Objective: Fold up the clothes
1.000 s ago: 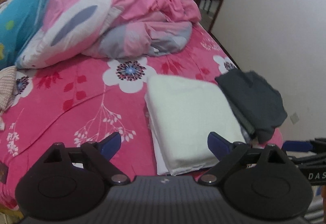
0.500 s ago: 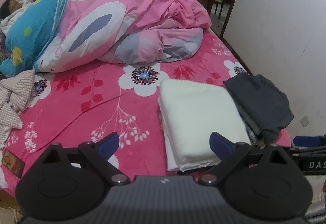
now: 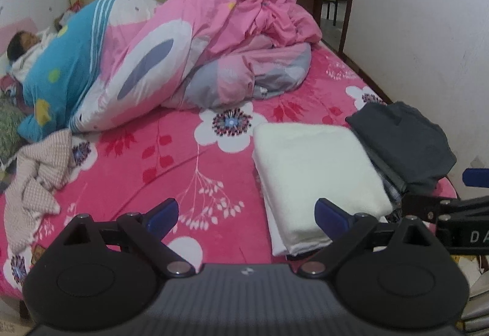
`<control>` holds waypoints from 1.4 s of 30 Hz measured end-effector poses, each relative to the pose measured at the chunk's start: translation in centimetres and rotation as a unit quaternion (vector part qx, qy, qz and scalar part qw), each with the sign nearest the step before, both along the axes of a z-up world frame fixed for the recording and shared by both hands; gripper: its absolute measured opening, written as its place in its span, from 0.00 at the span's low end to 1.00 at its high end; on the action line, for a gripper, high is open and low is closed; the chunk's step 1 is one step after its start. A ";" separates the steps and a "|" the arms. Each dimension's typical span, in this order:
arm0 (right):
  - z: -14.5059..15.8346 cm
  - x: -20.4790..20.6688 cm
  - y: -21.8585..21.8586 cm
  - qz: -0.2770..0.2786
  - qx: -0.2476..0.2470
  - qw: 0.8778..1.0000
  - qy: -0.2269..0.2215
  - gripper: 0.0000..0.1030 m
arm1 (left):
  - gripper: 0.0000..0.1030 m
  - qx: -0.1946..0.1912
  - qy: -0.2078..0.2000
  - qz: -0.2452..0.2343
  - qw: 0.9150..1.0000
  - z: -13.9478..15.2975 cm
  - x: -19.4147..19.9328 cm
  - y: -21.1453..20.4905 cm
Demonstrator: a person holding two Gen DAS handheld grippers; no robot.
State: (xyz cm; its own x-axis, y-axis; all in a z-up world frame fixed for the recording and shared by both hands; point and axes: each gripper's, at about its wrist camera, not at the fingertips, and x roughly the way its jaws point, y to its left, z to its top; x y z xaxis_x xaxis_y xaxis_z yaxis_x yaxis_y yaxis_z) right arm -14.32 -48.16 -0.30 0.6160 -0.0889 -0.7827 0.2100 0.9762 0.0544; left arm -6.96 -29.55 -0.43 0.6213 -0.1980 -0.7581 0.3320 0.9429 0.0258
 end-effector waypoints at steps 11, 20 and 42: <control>2.2 -1.6 -0.2 -0.027 0.002 0.999 -0.032 0.98 | 0.94 -0.039 -0.069 0.011 0.997 2.7 -0.4 0.2; 3.7 -2.3 -0.3 -0.052 -0.018 0.998 -0.019 0.98 | 0.94 -0.081 0.005 0.024 0.996 3.6 0.1 0.4; 0.3 -1.9 -0.7 -0.077 0.006 0.995 0.057 0.99 | 0.98 -0.043 0.119 0.063 0.990 1.0 0.2 -0.4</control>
State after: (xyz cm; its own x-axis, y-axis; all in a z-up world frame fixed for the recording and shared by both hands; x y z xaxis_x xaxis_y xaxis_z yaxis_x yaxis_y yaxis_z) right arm -16.23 -48.90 -0.05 0.5032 -0.1646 -0.8483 0.3619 0.9316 0.0339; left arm -6.80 -29.97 0.61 0.4502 -0.2011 -0.8700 0.1980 0.9725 -0.1223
